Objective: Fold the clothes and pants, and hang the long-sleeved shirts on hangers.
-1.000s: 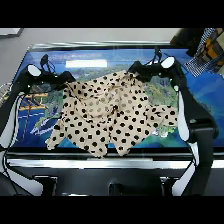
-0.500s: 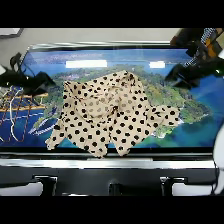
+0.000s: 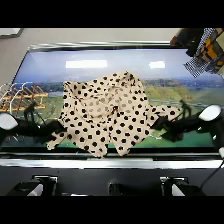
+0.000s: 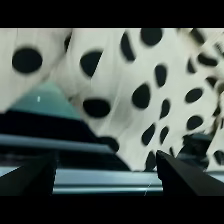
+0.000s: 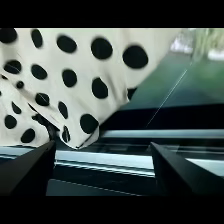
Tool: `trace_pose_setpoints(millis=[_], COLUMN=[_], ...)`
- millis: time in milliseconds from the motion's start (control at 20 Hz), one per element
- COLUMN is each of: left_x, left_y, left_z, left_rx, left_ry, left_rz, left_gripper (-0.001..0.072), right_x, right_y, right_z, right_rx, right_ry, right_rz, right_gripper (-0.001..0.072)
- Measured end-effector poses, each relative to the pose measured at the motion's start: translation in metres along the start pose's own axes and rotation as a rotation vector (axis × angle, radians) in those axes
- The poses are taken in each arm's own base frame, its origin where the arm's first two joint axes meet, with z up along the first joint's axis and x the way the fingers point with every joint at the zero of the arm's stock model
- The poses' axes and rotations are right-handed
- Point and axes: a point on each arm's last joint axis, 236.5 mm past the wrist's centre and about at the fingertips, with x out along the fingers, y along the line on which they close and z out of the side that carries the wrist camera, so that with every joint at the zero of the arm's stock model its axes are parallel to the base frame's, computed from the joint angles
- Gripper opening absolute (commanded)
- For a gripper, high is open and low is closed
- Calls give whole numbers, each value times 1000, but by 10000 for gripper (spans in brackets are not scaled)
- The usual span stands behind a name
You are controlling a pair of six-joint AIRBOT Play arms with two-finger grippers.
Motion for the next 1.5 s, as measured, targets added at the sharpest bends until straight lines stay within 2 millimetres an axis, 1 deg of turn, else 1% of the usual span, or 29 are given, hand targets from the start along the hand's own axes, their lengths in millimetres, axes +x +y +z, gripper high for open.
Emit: trace_pose_setpoints(millis=[100,250,350,500,550,600,650,700,750,800,850,900,1050,1100,1200,1350,1500], left_x=[15,32,41,52,57,61,65,69,73,77,80,83,87,88,85,70,42], left_y=[3,1,-3,-12,-15,-16,-17,-17,-18,-18,-18,-19,-21,-21,-20,-18,-18], left_z=[-28,-53,-61,-63,-61,-59,-57,-54,-52,-48,-45,-40,-35,-36,-44,-67,-94], left_rx=[-2,36,70,82,86,83,76,71,68,62,56,47,24,21,22,47,98], left_ry=[55,97,97,79,71,65,59,53,49,40,30,18,2,6,39,102,144], left_rz=[7,15,11,0,-3,-3,-3,-2,0,0,-1,-3,-9,-9,-3,4,-10], left_gripper=[717,717,718,717,717,717,717,716,702,538,247,21,23,23,22,21,20], right_x=[26,55,73,98,106,114,119,124,127,127,126,123,108,102,88,63,33], right_y=[2,15,23,33,35,36,38,39,40,43,47,51,60,61,61,58,52], right_z=[-19,-38,-46,-52,-51,-49,-46,-42,-39,-35,-32,-30,-33,-36,-47,-77,-113], right_rx=[18,17,16,25,40,57,69,84,92,93,89,81,79,74,62,43,34], right_ry=[29,48,58,61,59,56,48,36,25,11,0,-10,-8,-2,16,74,137], right_rz=[16,37,36,33,35,38,42,47,52,59,67,75,72,66,50,22,0], right_gripper=[677,676,676,668,620,433,206,92,26,24,24,24,24,24,24,24,25])
